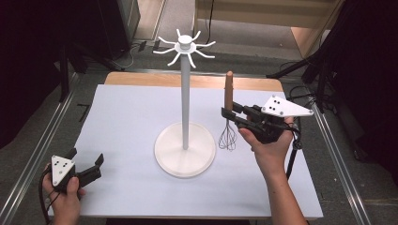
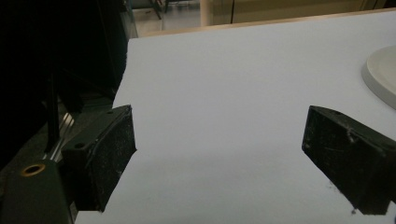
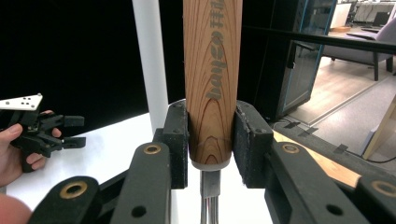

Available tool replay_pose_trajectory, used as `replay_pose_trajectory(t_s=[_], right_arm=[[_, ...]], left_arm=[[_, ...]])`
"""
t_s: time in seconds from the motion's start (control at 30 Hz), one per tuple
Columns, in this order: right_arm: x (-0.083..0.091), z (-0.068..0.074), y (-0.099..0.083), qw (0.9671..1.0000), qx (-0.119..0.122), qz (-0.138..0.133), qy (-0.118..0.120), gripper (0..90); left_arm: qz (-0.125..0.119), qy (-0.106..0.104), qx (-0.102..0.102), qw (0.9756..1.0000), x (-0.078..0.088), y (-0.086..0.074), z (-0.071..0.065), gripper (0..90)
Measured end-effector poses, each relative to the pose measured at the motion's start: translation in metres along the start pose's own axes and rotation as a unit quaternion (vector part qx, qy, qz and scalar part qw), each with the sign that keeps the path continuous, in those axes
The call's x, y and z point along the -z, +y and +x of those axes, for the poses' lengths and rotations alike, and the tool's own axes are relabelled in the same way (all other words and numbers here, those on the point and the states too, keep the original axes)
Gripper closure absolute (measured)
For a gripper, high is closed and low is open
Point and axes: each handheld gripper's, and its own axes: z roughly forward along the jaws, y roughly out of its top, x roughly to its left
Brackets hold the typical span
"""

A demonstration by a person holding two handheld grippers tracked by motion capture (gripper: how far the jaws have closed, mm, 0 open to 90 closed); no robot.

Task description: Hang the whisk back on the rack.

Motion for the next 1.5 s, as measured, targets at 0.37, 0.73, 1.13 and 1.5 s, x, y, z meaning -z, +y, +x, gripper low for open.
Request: replay_pose_trajectory(t_s=[0.37,0.73,1.13,1.5], right_arm=[[0.001,0.007,0.019,0.9997,0.003,-0.023,0.008,70.3],[-0.001,0.01,0.033,0.9994,0.008,-0.033,0.012,70.3],[0.001,0.012,0.047,0.9986,0.016,-0.049,0.015,70.3],[-0.004,0.016,0.051,0.9984,0.015,-0.051,0.022,70.3]], left_arm=[[0.0,-0.009,0.008,0.9999,0.001,0.0,0.003,0.6],[0.0,-0.009,0.007,0.9999,0.0,0.0,0.002,0.0],[-0.001,-0.007,0.005,1.0,0.0,0.0,0.002,0.0],[0.0,-0.007,0.004,1.0,0.0,0.0,0.001,0.0]])
